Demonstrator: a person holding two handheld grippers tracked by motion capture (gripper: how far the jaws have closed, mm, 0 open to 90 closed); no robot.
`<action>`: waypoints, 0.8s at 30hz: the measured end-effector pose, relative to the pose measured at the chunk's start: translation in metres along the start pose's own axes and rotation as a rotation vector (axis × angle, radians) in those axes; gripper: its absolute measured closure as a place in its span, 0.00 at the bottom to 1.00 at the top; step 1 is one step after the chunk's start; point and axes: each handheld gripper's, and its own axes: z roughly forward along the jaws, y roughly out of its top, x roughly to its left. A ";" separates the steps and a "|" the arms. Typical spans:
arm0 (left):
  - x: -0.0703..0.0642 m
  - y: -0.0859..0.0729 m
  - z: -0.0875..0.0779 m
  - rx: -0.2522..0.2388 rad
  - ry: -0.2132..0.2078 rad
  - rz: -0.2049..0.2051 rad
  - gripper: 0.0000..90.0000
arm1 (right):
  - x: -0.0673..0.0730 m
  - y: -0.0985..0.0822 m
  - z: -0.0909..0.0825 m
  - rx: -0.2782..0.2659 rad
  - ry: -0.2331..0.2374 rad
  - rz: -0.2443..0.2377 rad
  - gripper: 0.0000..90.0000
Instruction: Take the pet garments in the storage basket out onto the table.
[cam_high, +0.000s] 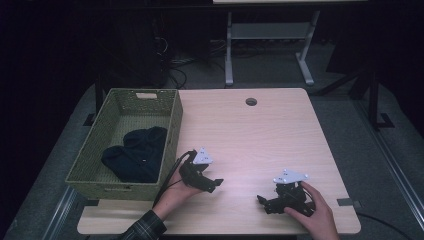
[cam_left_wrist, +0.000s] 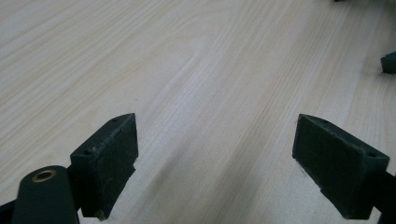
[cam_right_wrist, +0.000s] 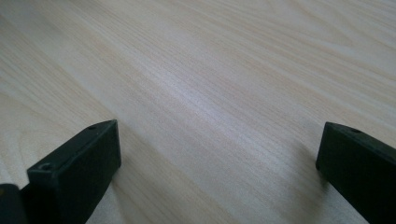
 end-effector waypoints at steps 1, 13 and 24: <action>0.000 0.001 -0.001 0.000 -0.001 -0.002 0.15 | 0.000 0.000 0.000 -0.001 0.000 -0.001 0.00; 0.001 0.007 -0.007 -0.007 -0.022 -0.003 0.15 | 0.000 0.000 0.000 -0.002 0.000 0.000 0.00; 0.001 0.014 -0.014 -0.019 -0.041 -0.003 0.15 | 0.000 0.000 0.000 -0.002 0.002 -0.001 0.00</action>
